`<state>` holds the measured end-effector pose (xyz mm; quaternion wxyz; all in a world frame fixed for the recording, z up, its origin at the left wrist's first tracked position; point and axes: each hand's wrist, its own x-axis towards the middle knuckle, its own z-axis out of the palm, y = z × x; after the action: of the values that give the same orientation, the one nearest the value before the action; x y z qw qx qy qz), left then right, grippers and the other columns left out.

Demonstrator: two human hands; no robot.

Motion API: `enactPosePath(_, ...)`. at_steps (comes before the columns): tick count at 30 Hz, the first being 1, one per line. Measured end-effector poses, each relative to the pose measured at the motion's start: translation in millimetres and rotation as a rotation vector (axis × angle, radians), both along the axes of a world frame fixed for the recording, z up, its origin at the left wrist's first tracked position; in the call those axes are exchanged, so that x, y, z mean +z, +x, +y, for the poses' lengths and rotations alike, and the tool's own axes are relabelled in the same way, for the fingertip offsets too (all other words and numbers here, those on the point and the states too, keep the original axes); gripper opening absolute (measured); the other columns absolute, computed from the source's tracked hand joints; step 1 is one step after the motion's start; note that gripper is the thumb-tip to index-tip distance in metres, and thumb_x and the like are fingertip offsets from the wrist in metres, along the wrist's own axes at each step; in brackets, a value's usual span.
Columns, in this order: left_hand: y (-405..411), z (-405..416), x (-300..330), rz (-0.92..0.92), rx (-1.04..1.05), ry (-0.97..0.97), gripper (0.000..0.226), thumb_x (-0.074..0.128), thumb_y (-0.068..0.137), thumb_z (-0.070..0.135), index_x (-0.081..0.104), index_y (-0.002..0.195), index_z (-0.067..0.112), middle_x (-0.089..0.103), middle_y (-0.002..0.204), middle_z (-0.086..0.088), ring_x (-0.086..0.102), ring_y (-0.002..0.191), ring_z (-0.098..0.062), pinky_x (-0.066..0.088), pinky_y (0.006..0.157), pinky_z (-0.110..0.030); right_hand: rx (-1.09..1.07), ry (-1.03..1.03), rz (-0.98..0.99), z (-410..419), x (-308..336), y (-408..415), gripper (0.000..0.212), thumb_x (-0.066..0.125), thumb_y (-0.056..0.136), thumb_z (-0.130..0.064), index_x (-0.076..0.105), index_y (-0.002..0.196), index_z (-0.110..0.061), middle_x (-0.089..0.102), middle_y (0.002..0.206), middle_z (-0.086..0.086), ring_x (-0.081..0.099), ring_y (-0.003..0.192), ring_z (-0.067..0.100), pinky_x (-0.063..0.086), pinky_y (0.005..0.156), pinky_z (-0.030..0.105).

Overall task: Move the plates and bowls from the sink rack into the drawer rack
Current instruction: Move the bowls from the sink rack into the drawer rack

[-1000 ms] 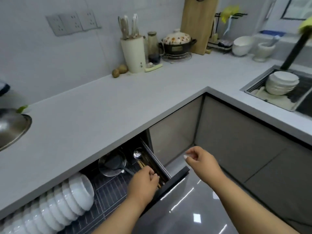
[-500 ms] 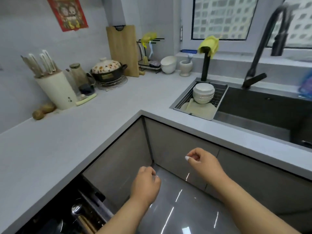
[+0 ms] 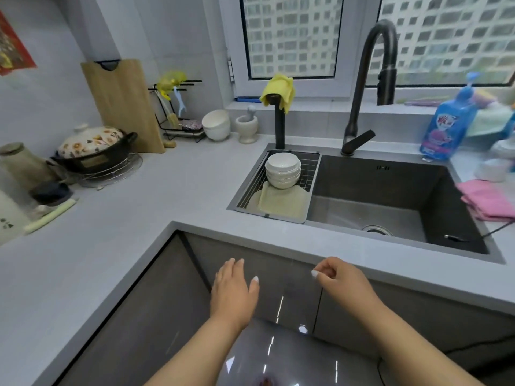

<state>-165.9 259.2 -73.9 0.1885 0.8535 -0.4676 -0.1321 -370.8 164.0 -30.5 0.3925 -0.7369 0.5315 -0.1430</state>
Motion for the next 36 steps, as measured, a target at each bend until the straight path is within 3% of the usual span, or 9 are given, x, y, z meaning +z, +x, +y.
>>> enactPosePath(5,40.9,-70.5,0.1,-0.019,-0.070,0.047,0.065,0.032,0.099,0.045,0.010,0.153,0.015,0.001,0.161,-0.006,-0.004,0.148,-0.019,-0.001,0.120,-0.036,-0.089,-0.013,0.001,-43.8,-0.4,25.9,0.006,0.060,0.089,-0.034,0.061,0.085,-0.028,0.066,0.086,-0.008,0.059,0.082,0.007,0.044,0.068,0.022)
enactPosePath(15,123.6,-181.5,-23.0,-0.144,-0.214,0.282,0.076,0.011,0.095,0.059,-0.013,0.151,0.012,-0.020,0.157,-0.013,-0.020,0.145,-0.025,-0.008,0.119,-0.042,-0.189,0.019,-0.011,-127.4,-4.6,108.8,0.009,0.059,0.090,-0.032,0.060,0.084,-0.025,0.060,0.076,-0.011,0.054,0.069,0.004,0.038,0.058,0.020)
enactPosePath(20,144.2,-209.3,-35.2,-0.251,-0.276,0.200,0.081,0.006,0.090,0.068,-0.013,0.151,0.018,-0.020,0.158,-0.010,-0.024,0.143,-0.022,-0.014,0.117,-0.044,-0.222,0.038,-0.013,-182.5,-14.8,153.0,0.009,0.061,0.089,-0.032,0.060,0.084,-0.025,0.062,0.077,-0.006,0.056,0.071,0.012,0.043,0.063,0.027)
enactPosePath(24,150.8,-220.8,-36.1,-0.246,-0.298,0.143,0.080,0.008,0.090,0.066,-0.011,0.151,0.019,-0.018,0.158,-0.008,-0.024,0.144,-0.020,-0.013,0.117,-0.045,-0.231,0.033,-0.012,-239.2,-22.9,189.5,0.011,0.060,0.088,-0.035,0.060,0.092,-0.024,0.062,0.078,-0.006,0.061,0.075,0.016,0.049,0.068,0.032)
enactPosePath(29,153.6,-229.4,-36.0,-0.226,-0.307,0.092,0.081,0.009,0.089,0.066,-0.012,0.151,0.018,-0.017,0.159,-0.008,-0.024,0.144,-0.021,-0.013,0.116,-0.046,-0.237,0.000,0.069,-308.3,-28.8,228.3,0.033,0.054,0.089,-0.028,0.049,0.121,-0.026,0.063,0.091,0.000,0.060,0.071,0.015,0.040,0.054,0.027)
enactPosePath(32,153.5,-233.0,-40.0,-0.211,-0.306,0.086,0.082,0.015,0.088,0.065,0.000,0.152,0.015,-0.005,0.160,-0.010,-0.013,0.147,-0.023,-0.006,0.116,-0.047,-0.228,0.007,0.139,-334.7,-36.7,243.0,0.043,0.052,0.088,-0.022,0.044,0.129,-0.027,0.061,0.099,0.007,0.061,0.078,0.022,0.048,0.058,0.032)
enactPosePath(34,154.3,-233.7,-41.4,-0.198,-0.314,0.101,0.082,0.027,0.088,0.064,0.024,0.149,0.010,0.021,0.157,-0.013,0.012,0.147,-0.026,0.007,0.113,-0.048,-0.210,0.001,0.187,-345.2,-43.4,248.0,0.039,0.053,0.089,-0.022,0.048,0.127,-0.026,0.061,0.102,0.009,0.063,0.084,0.027,0.056,0.070,0.039)
enactPosePath(36,154.4,-234.4,-45.1,-0.229,-0.324,0.086,0.080,0.031,0.088,0.064,0.037,0.145,0.007,0.034,0.152,-0.014,0.025,0.144,-0.027,0.013,0.110,-0.049,-0.183,-0.024,0.238,-352.9,-49.2,248.7,0.028,0.053,0.089,-0.025,0.057,0.116,-0.022,0.065,0.103,0.010,0.065,0.087,0.031,0.056,0.078,0.043)
